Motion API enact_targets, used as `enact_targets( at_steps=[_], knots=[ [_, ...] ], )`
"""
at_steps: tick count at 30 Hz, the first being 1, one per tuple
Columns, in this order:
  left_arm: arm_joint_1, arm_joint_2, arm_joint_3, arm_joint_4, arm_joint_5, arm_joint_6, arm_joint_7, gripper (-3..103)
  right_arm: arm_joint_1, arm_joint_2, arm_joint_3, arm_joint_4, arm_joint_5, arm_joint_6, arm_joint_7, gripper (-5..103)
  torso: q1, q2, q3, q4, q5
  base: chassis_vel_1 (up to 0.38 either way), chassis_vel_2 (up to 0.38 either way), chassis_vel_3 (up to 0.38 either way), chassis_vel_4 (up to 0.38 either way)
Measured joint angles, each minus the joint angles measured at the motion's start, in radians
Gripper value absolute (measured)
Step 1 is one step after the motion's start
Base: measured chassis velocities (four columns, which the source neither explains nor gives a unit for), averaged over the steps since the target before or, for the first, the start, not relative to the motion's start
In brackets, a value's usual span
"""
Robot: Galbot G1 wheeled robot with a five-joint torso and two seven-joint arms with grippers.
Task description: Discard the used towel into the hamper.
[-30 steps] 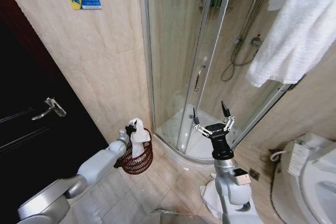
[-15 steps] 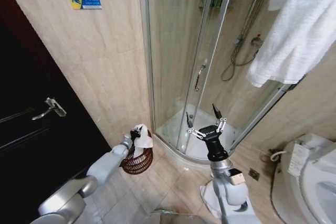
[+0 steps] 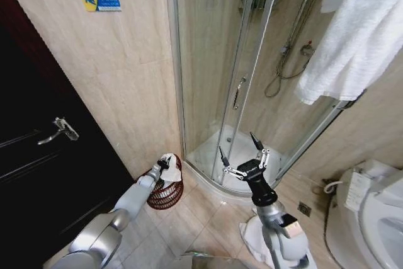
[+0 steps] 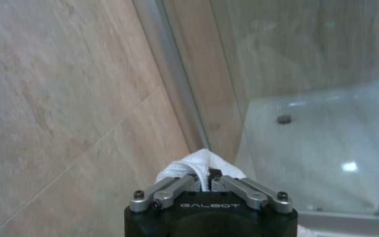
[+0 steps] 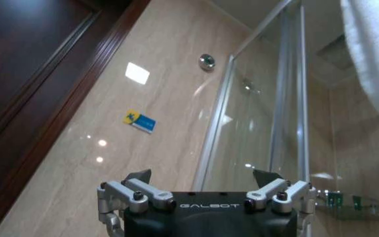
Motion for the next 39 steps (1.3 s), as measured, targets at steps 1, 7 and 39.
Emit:
enact_targets(
  at_steps=[1, 7, 39],
  knots=[
    [-0.004, -0.004, -0.005, 0.01, 0.014, 0.005, -0.001, 3, -0.002, -0.003, 0.006, 0.007, 0.008, -0.001, 0.004, 100, 0.0, 0.0, 0.0, 0.0, 0.0, 0.0, 0.0, 0.0, 0.0],
    [-0.018, -0.007, -0.016, 0.035, 0.08, 0.028, -0.016, 3, -0.017, -0.008, 0.032, 0.087, 0.04, -0.035, 0.03, 100, 0.0, 0.0, 0.0, 0.0, -0.0001, 0.0, 0.0, 0.0, 0.0],
    [0.027, -0.116, -0.045, 0.194, 0.097, 0.066, -0.05, 3, -0.092, 0.015, 0.096, 0.199, 0.244, -0.118, 0.101, 100, 0.0, 0.0, 0.0, 0.0, -0.0001, 0.0, 0.0, 0.0, 0.0]
  ],
)
